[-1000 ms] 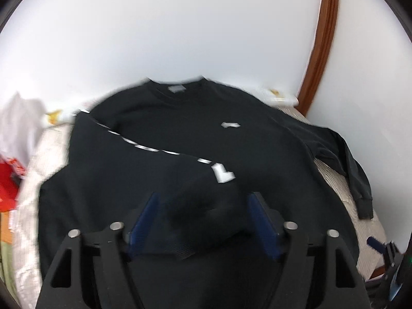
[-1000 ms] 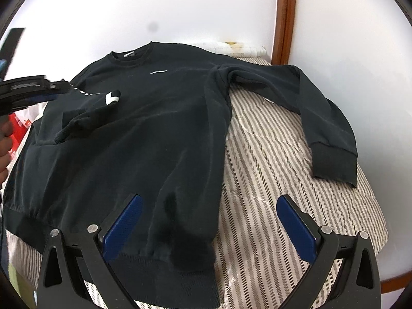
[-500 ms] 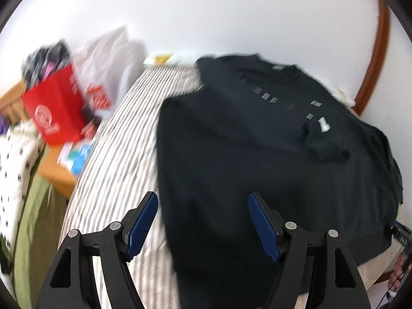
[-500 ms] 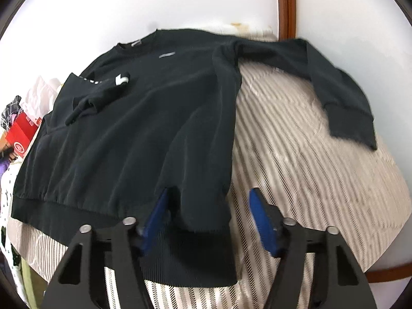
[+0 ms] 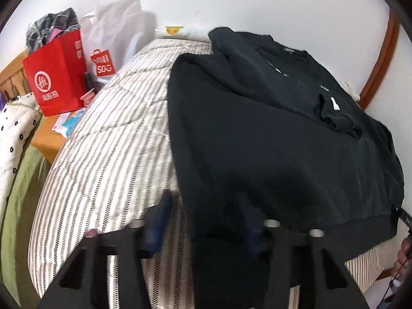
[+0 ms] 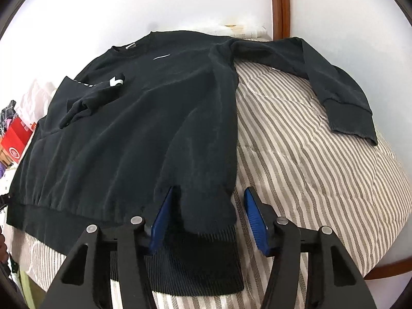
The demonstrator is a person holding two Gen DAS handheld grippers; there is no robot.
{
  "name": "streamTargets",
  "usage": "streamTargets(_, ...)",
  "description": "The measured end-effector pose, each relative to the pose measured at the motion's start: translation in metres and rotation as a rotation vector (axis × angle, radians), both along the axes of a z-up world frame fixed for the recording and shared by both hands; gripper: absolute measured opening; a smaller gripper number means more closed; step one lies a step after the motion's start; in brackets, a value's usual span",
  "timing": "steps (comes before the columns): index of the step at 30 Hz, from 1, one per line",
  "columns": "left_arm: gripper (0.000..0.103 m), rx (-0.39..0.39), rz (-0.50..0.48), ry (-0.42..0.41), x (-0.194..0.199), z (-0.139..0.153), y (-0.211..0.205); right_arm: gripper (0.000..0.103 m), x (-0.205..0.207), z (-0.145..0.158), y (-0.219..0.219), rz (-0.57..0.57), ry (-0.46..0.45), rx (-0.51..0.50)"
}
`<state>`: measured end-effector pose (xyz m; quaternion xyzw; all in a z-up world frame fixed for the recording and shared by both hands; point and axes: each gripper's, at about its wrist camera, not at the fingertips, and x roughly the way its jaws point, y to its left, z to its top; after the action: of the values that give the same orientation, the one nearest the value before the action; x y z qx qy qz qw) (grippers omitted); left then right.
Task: Fold small clothes
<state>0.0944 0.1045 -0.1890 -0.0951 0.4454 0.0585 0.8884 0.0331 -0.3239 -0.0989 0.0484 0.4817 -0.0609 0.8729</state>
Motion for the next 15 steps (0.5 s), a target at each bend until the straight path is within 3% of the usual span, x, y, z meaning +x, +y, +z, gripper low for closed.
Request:
streamTargets(1, 0.019, -0.002, 0.0, -0.001, 0.001, 0.001, -0.001, 0.052, 0.002, 0.0, 0.001, 0.001, -0.001, -0.007)
streamTargets(2, 0.015, -0.012, 0.011, 0.005, 0.002, 0.001, 0.001, 0.041, 0.004, 0.0, 0.002, 0.005, -0.002, -0.014)
streamTargets(3, 0.014, -0.023, 0.019, 0.008, 0.002, 0.001, 0.004, 0.031, 0.006, 0.0, 0.004, 0.021, -0.002, -0.012)
streamTargets(6, 0.012, -0.066, 0.024, 0.013, -0.001, 0.001, 0.011, 0.015, 0.006, 0.004, 0.007, 0.039, -0.005, -0.033)
streamTargets(15, 0.011, -0.095, 0.009, 0.015, -0.039, 0.013, 0.017, 0.011, -0.019, 0.015, 0.003, 0.036, 0.001, 0.0)
